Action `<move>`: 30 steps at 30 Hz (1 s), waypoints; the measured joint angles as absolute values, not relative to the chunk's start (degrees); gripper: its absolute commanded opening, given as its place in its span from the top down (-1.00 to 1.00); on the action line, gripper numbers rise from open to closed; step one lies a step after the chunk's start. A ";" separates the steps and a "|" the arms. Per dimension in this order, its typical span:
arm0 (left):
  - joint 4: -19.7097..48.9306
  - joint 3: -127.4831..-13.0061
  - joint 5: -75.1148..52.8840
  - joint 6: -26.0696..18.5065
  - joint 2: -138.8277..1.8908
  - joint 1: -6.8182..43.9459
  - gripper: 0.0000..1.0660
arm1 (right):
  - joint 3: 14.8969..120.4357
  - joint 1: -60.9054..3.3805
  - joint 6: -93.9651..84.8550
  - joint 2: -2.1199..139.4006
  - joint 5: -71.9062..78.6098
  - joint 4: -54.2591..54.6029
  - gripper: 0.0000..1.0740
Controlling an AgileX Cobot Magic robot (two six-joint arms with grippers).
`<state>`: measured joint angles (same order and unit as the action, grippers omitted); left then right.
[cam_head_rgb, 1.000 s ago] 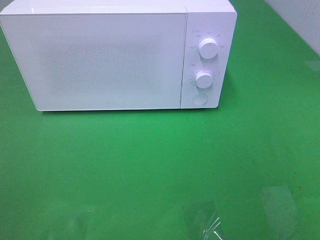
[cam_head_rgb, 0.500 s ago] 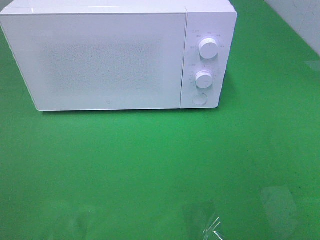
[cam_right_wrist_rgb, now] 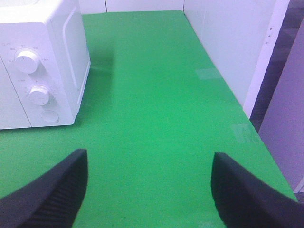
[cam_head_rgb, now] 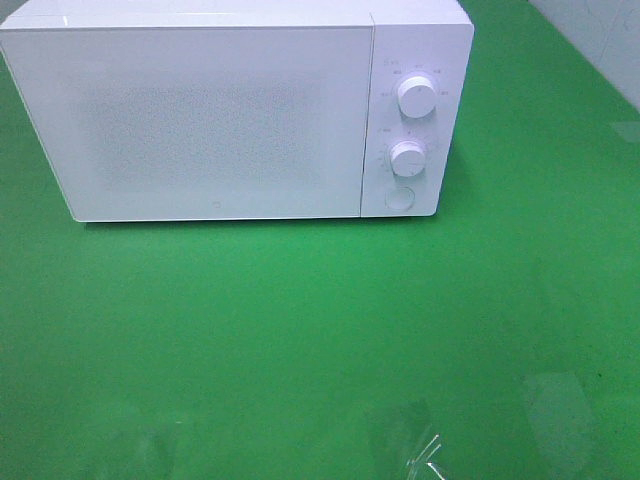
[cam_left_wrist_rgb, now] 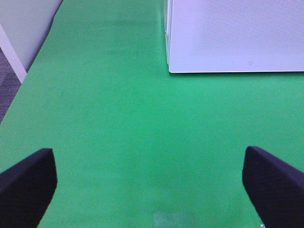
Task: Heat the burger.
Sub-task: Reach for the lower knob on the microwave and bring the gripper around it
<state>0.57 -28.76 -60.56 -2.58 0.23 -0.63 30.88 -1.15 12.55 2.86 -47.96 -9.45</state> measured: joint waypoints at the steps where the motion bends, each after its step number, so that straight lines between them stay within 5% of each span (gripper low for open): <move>1: 0.57 -28.76 -60.56 -2.58 0.23 -0.63 -0.85 | 30.88 -1.15 12.55 5.61 -46.18 -9.45 -0.31; 30: 0.57 -28.76 -60.56 -2.58 0.23 -0.63 -0.85 | 30.88 -1.15 14.50 37.07 -14.90 -9.45 -0.31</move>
<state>0.57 -28.76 -60.56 -2.58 0.23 -0.63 30.88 -1.15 14.50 37.07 -14.90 -9.45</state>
